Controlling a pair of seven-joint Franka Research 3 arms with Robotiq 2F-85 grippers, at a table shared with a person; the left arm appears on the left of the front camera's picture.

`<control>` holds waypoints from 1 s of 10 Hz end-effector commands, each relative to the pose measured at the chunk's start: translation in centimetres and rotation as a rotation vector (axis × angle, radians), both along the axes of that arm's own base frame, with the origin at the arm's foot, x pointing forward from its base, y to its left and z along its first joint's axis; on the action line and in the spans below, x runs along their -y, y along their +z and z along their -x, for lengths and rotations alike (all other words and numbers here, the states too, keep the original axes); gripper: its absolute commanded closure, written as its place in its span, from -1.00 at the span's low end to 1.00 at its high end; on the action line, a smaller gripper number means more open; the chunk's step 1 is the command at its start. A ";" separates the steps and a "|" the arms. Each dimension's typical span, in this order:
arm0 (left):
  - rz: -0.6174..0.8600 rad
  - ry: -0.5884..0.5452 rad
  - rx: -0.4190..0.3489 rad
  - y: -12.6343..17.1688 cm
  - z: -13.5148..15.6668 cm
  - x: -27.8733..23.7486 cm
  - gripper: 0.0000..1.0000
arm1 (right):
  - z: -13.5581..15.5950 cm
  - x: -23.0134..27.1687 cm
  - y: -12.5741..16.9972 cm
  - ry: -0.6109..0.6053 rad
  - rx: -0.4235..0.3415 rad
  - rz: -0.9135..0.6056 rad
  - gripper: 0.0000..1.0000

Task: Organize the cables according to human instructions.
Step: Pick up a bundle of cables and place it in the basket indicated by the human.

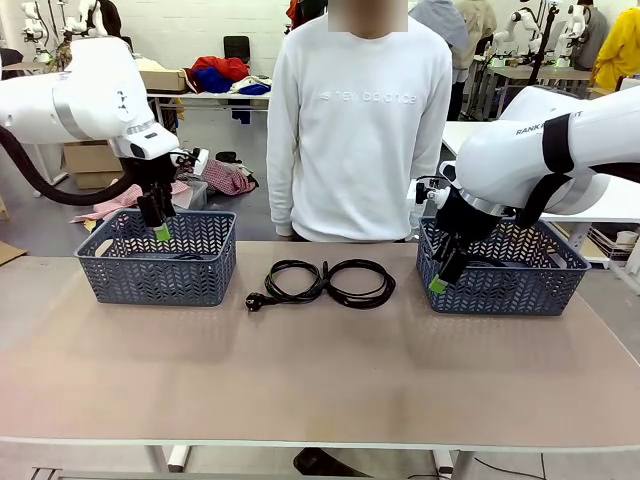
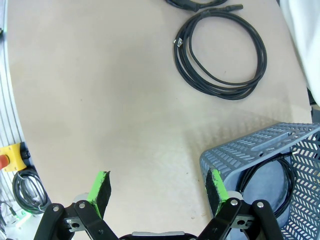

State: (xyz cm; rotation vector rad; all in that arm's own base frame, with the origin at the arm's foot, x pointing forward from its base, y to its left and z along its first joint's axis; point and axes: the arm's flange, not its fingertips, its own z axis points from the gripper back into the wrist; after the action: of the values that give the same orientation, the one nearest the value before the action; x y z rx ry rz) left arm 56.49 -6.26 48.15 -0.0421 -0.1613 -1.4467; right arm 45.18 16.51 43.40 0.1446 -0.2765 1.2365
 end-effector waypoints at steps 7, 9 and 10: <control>0.081 0.024 0.015 -0.2 1.9 2.2 -1.00 | -0.1 -0.1 0.1 0.002 0.006 0.006 -1.00; 0.137 0.017 0.012 -0.5 4.7 3.9 -1.00 | -0.1 -0.1 0.1 0.002 0.006 0.006 -1.00; 0.147 0.005 0.008 -0.8 6.4 5.0 -1.00 | -0.1 -0.1 0.1 0.002 0.006 0.006 -1.00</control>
State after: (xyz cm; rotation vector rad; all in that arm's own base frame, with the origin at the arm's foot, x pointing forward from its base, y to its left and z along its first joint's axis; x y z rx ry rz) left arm 52.49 -11.04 47.97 -0.1478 -0.2427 -1.4389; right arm 45.19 16.51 43.38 0.1448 -0.2761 1.2364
